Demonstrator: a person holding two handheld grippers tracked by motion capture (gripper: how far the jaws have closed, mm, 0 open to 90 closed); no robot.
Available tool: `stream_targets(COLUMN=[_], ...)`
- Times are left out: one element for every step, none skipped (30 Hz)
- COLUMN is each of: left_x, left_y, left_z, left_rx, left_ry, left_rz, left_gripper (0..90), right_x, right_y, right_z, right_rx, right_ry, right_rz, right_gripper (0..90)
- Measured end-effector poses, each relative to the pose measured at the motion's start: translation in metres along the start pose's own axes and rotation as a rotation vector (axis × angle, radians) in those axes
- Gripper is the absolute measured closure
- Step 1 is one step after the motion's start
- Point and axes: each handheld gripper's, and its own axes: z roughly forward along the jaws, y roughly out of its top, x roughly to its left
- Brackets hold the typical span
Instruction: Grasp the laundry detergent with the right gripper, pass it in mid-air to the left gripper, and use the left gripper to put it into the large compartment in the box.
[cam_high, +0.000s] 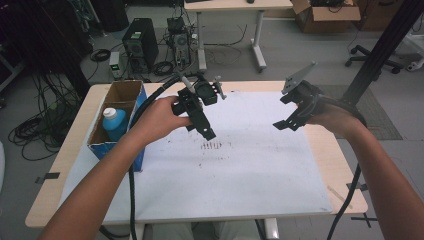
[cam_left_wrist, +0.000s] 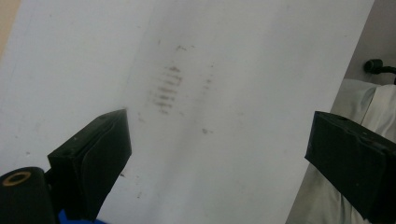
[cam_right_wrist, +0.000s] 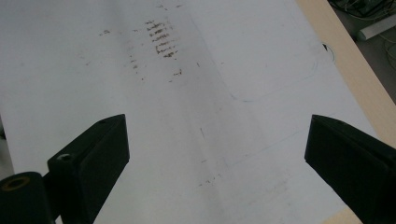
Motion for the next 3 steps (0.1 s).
stream_targets(left_x=[0.0005,0.0008,0.0019], left_y=[-0.0001,-0.0002,-0.0004], left_z=[-0.0002,-0.0003,-0.0005], left_rx=[-0.001,-0.002,-0.004], left_ry=[0.001,0.000,0.000], left_rz=[-0.001,-0.005,-0.005], left_gripper=[7.1,7.1,7.1], right_x=[0.0000,-0.0001,-0.0001], right_y=[0.0000,-0.0001,-0.0002], right_z=[0.0002,0.0005,0.0007], right_rx=[0.000,0.001,0.002], right_ry=[0.001,0.002,0.001], right_rz=[0.000,0.000,0.000], right_gripper=[6.1,6.1,6.1])
